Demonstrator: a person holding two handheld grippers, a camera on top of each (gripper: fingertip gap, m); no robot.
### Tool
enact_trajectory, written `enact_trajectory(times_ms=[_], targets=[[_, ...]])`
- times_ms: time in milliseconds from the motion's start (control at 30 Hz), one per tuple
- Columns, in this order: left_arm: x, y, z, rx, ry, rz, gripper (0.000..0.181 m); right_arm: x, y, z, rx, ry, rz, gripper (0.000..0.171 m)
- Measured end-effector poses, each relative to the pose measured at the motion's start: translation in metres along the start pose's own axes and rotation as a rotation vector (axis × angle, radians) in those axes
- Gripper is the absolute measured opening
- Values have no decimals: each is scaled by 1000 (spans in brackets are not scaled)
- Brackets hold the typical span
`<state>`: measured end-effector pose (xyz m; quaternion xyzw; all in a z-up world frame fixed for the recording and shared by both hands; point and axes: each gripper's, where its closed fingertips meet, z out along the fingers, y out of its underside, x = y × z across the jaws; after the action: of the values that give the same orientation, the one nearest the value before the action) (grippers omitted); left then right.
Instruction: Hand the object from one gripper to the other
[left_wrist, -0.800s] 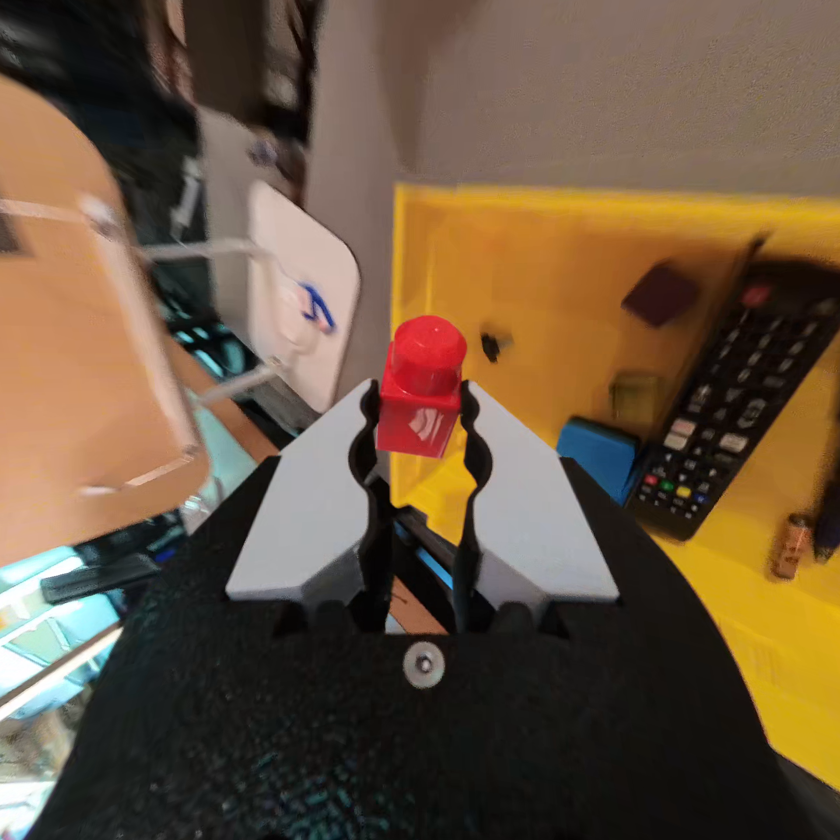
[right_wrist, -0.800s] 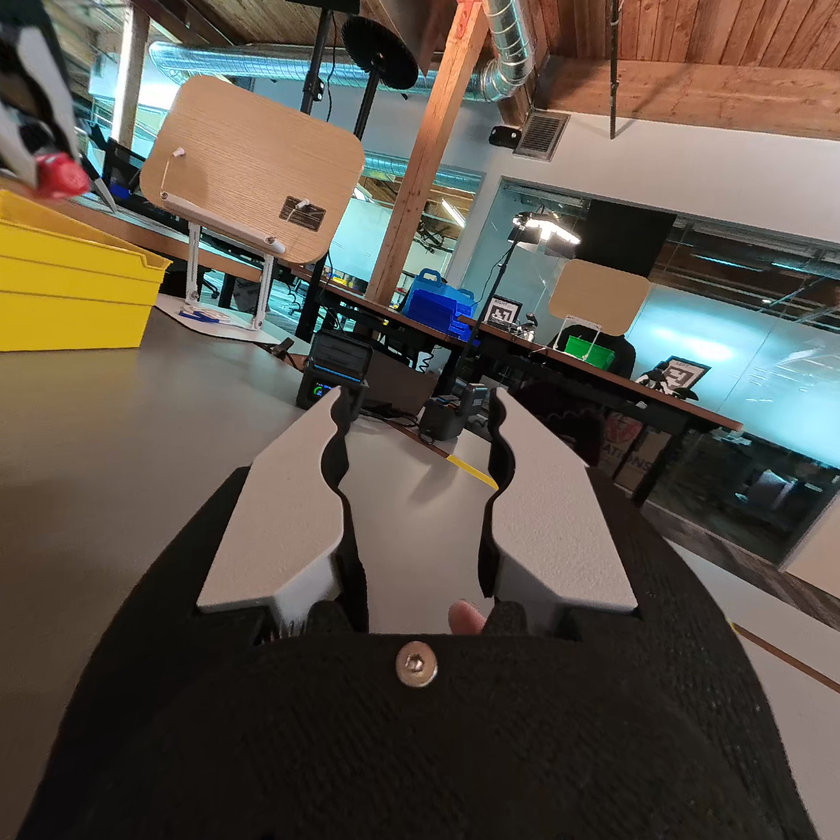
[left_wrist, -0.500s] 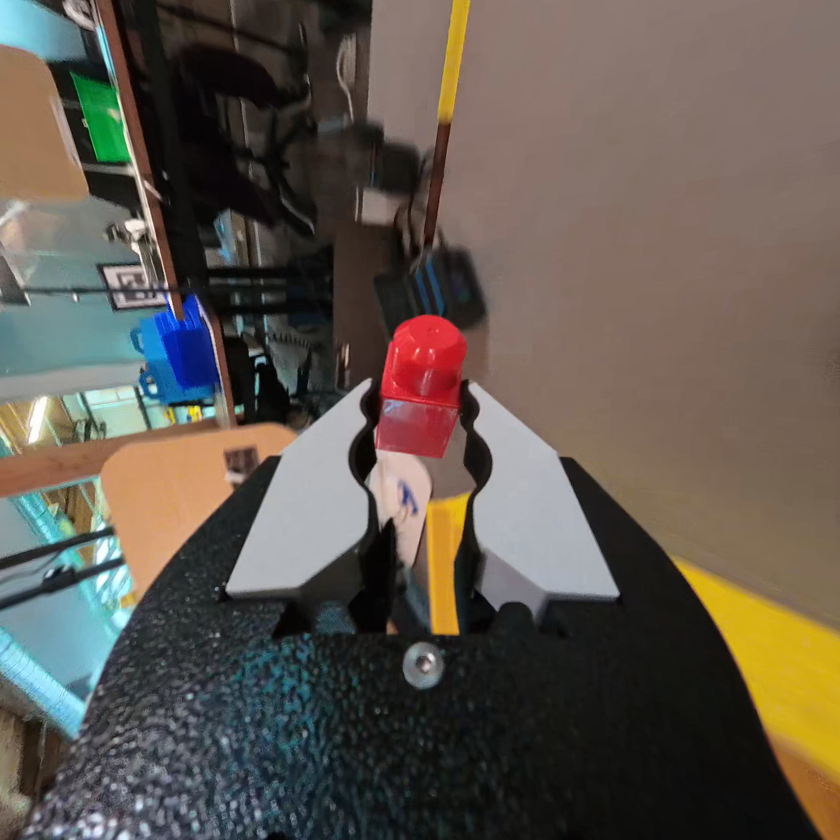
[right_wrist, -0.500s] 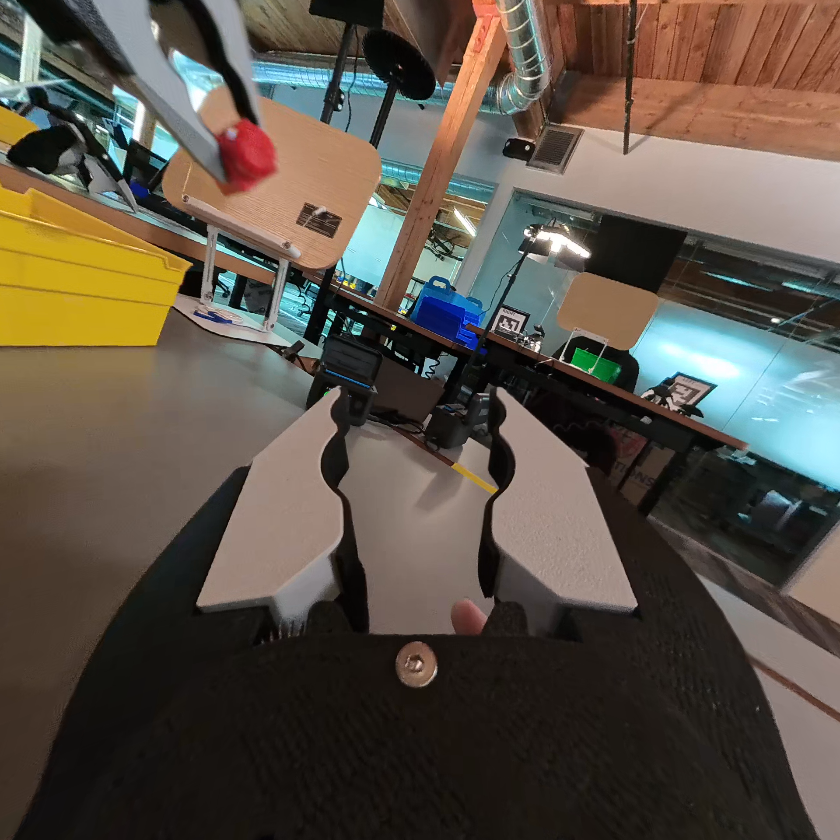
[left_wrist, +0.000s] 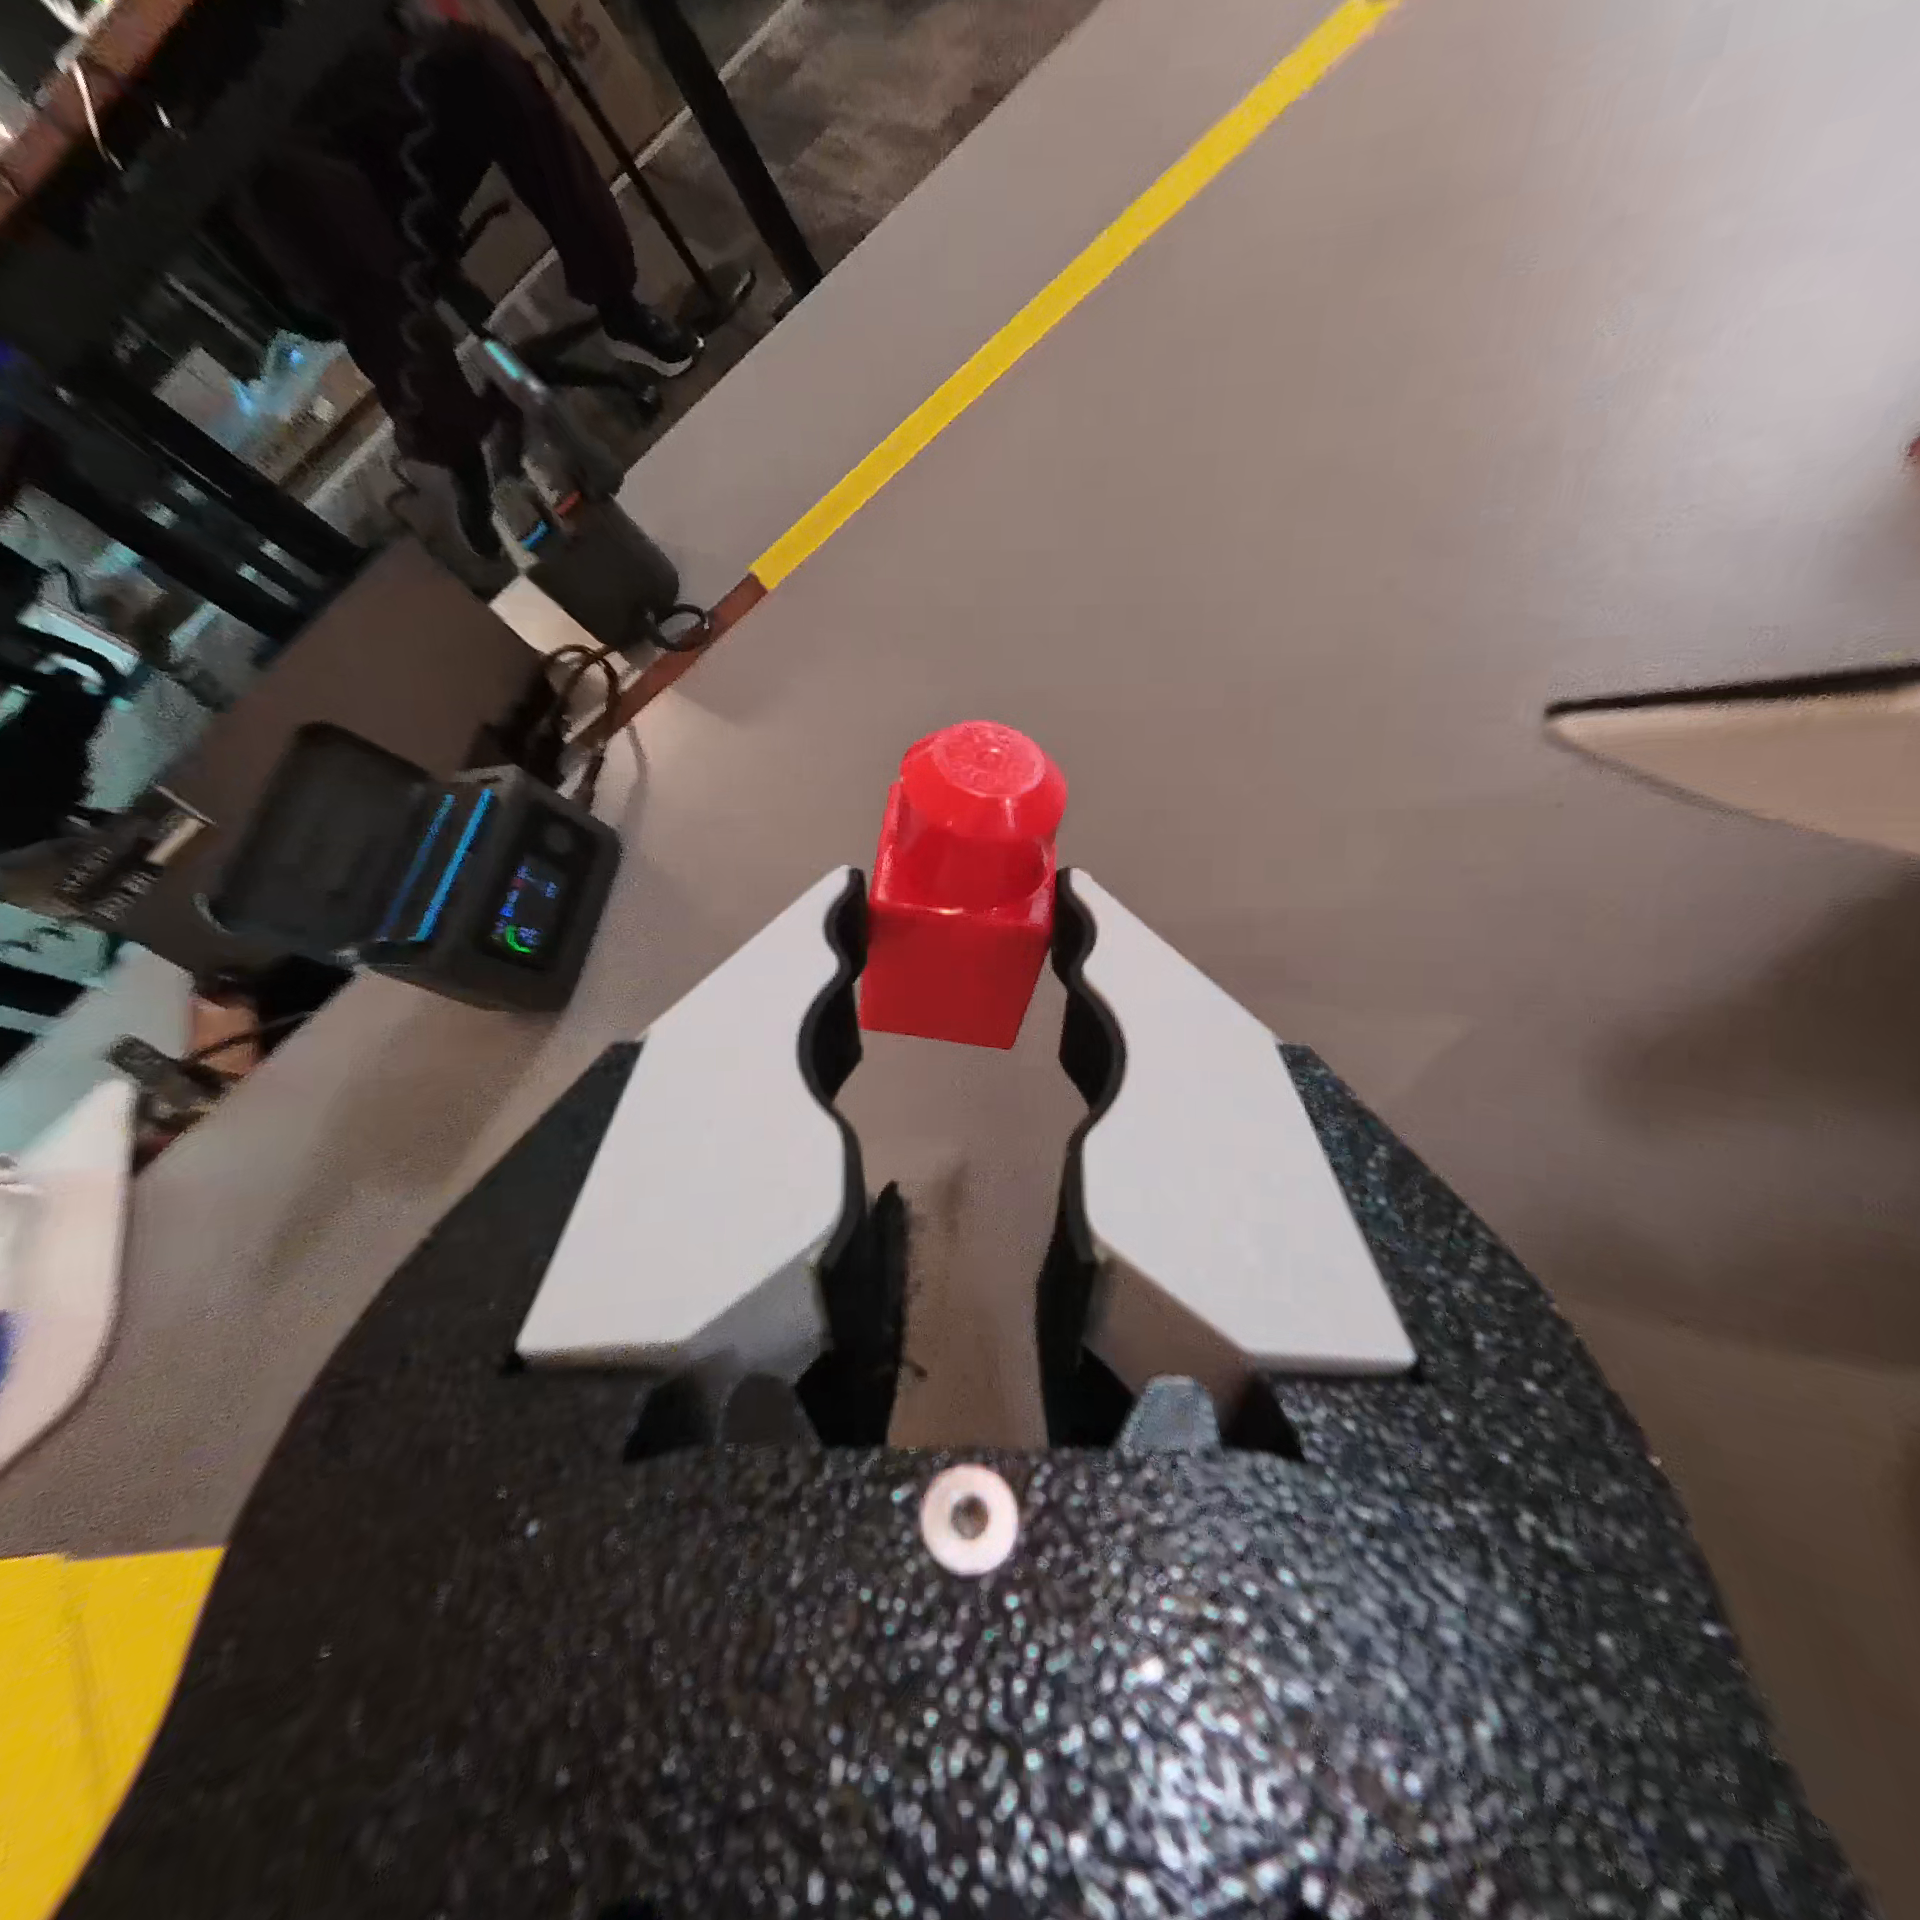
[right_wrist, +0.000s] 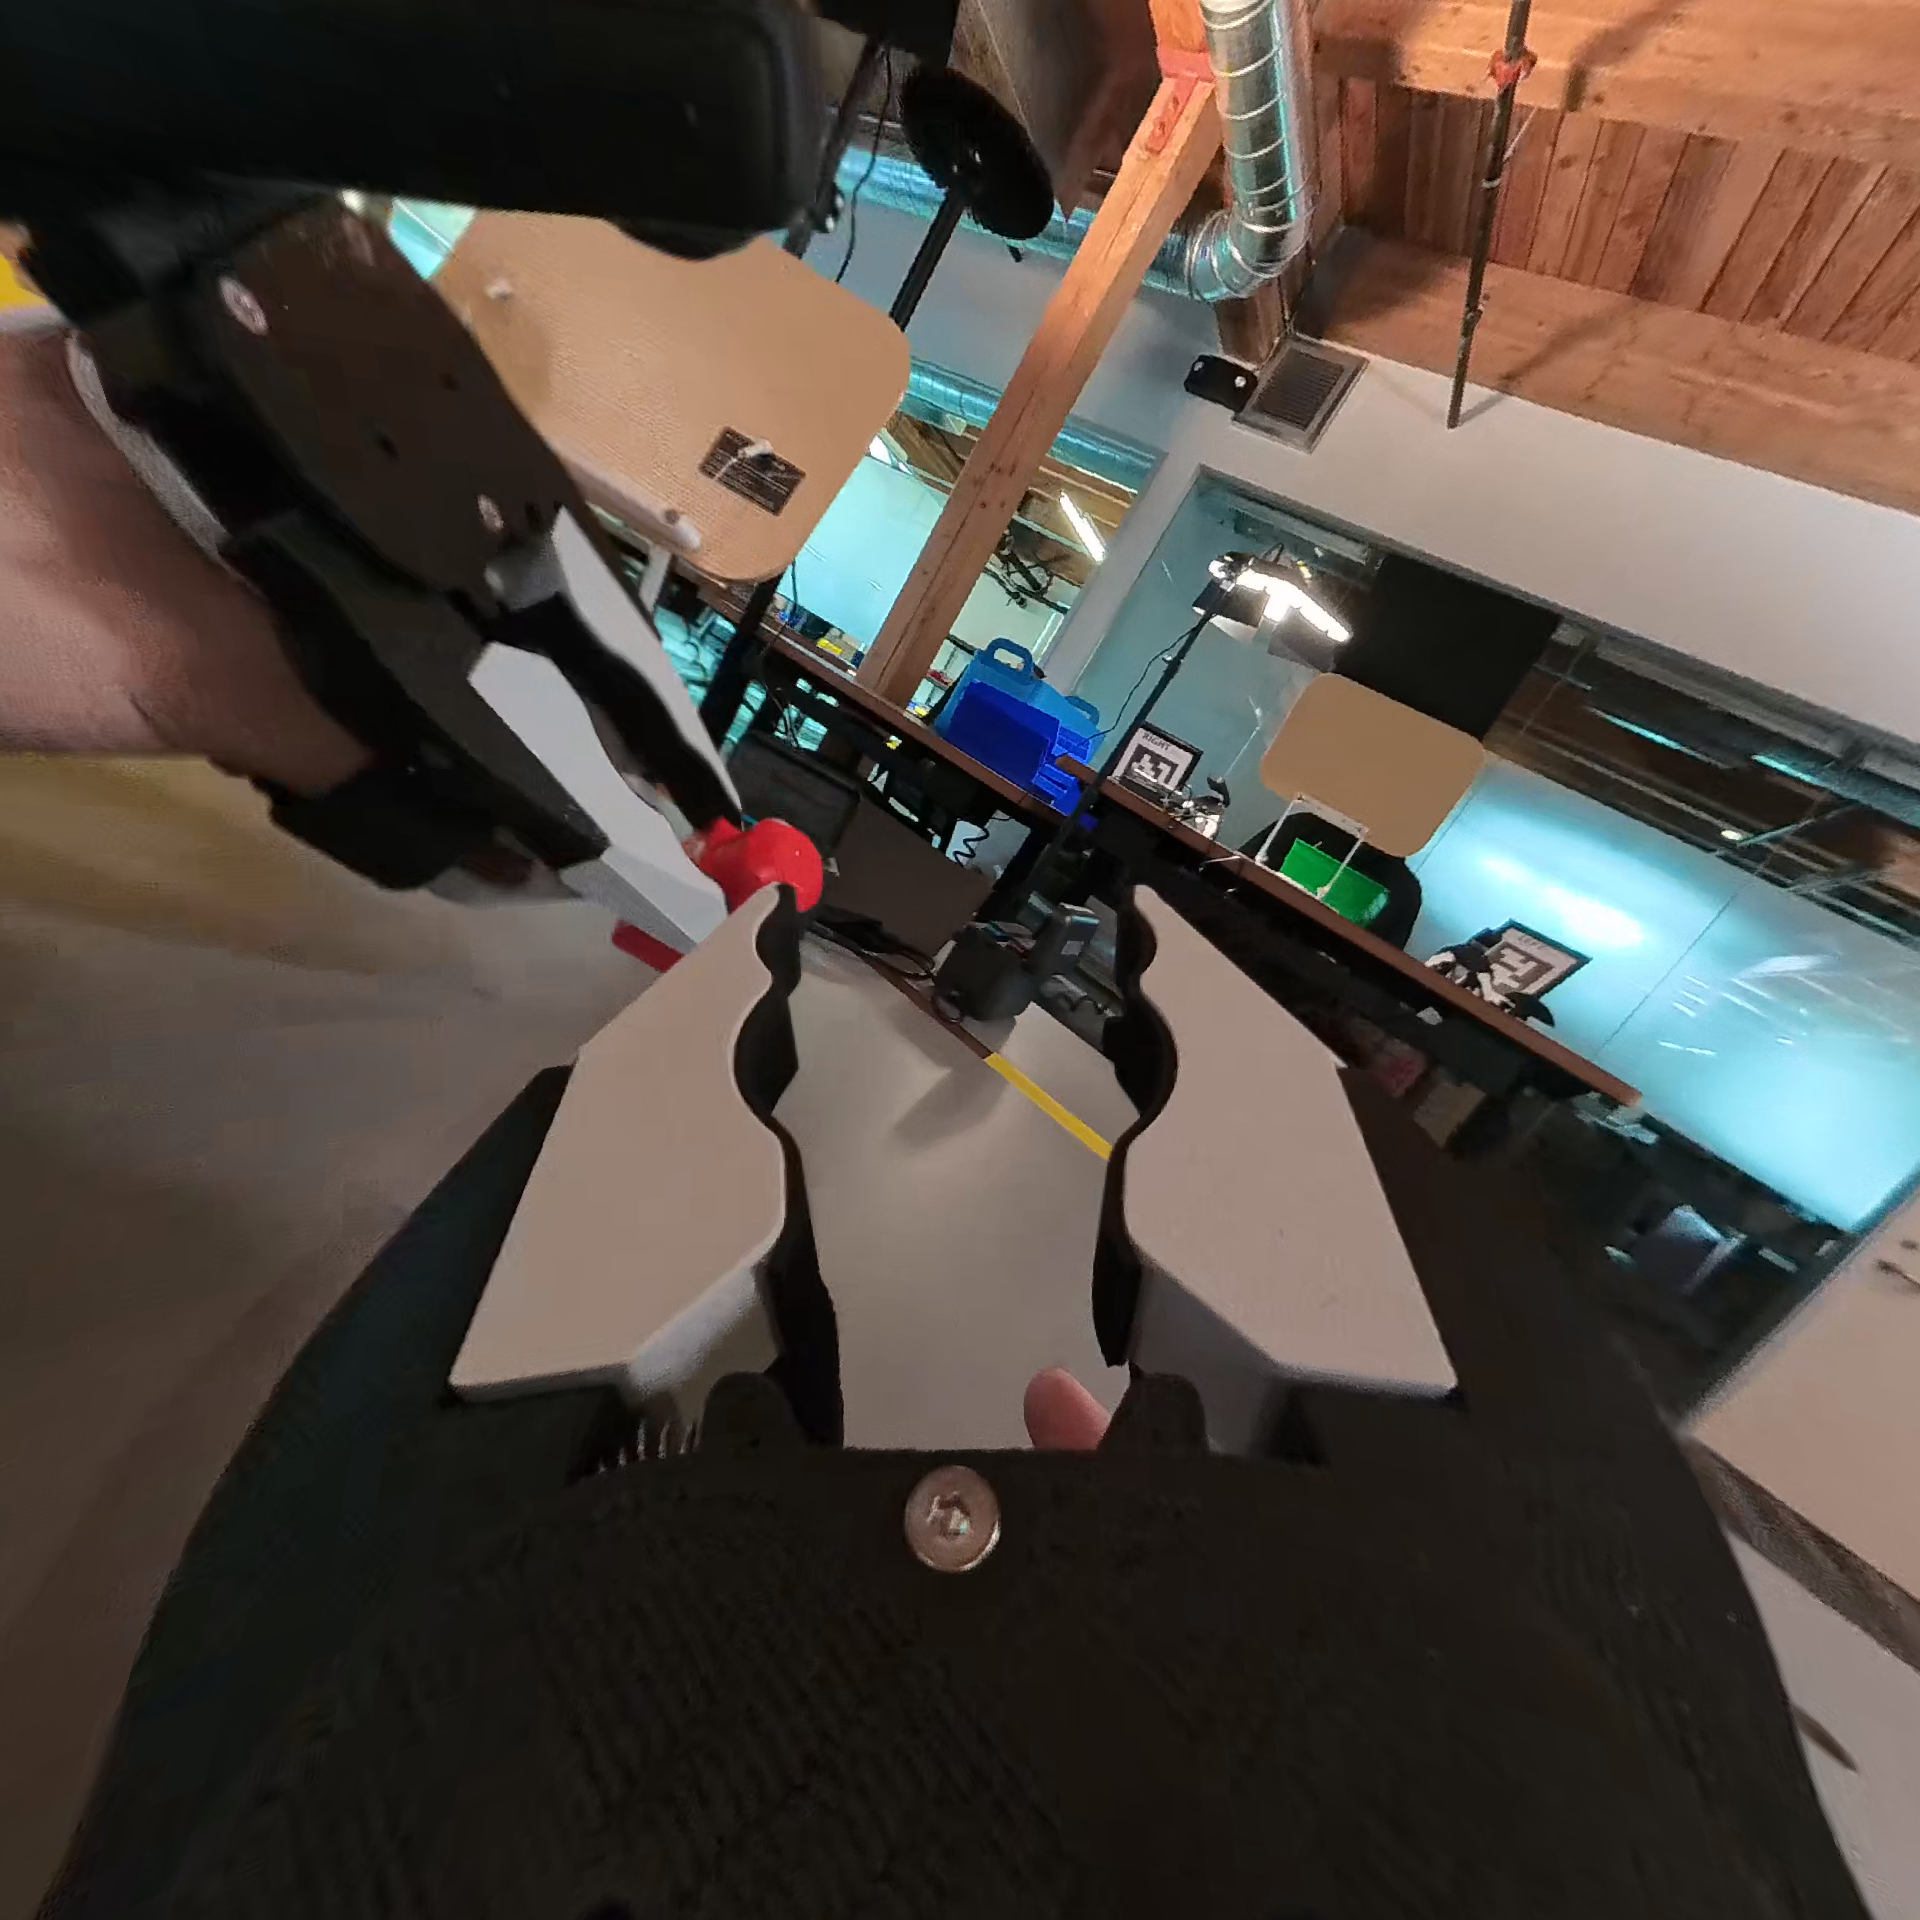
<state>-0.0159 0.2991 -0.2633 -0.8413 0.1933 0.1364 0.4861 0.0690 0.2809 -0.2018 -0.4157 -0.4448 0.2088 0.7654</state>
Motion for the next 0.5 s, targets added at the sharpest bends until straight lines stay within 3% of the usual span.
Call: enact_trajectory(times_ms=[500], targets=[[-5,-2,-5,78,34,-106,34,-6,3,2,-16,-38,26,59]])
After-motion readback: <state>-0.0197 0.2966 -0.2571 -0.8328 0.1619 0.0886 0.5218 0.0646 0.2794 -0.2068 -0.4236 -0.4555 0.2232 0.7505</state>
